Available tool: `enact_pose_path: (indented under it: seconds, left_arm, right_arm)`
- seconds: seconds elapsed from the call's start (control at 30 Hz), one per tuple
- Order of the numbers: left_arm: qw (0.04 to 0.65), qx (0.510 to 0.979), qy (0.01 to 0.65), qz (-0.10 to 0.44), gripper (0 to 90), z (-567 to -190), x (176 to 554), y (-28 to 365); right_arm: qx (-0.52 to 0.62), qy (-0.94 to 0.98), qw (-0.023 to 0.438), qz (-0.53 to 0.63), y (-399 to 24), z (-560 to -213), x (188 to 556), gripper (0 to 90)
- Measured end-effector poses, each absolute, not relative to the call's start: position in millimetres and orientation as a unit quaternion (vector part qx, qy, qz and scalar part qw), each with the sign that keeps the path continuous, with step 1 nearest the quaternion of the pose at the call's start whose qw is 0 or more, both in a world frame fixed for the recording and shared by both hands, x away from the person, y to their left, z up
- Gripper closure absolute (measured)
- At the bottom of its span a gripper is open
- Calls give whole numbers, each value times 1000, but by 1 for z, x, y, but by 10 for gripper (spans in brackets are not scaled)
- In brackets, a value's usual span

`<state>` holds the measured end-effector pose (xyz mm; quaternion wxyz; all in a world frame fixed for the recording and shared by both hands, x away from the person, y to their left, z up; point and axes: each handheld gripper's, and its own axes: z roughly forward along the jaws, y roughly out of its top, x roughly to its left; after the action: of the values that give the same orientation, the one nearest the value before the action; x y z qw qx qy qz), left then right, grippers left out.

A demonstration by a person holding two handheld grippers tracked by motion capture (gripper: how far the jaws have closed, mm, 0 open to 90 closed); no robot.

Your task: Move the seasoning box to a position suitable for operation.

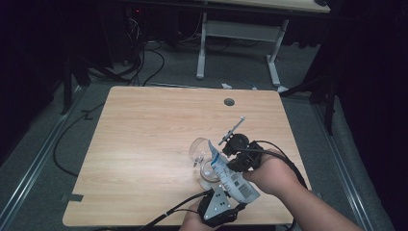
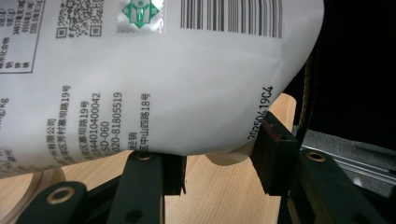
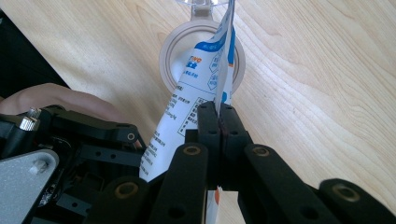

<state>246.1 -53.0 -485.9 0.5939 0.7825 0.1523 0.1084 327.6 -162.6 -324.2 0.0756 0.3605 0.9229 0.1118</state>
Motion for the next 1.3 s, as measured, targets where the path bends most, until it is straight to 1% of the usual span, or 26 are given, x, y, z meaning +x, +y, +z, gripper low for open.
enact_pose_path:
  seconds: [0.57, 1.3]
  left_arm:
    - [594, 782, 151, 111, 600, -486, 245, -54]
    - [598, 779, 154, 111, 601, -483, 247, -53]
  right_arm:
    - [353, 927, 73, 107, -160, -325, 328, 898]
    - [348, 928, 82, 109, -159, -323, 329, 899]
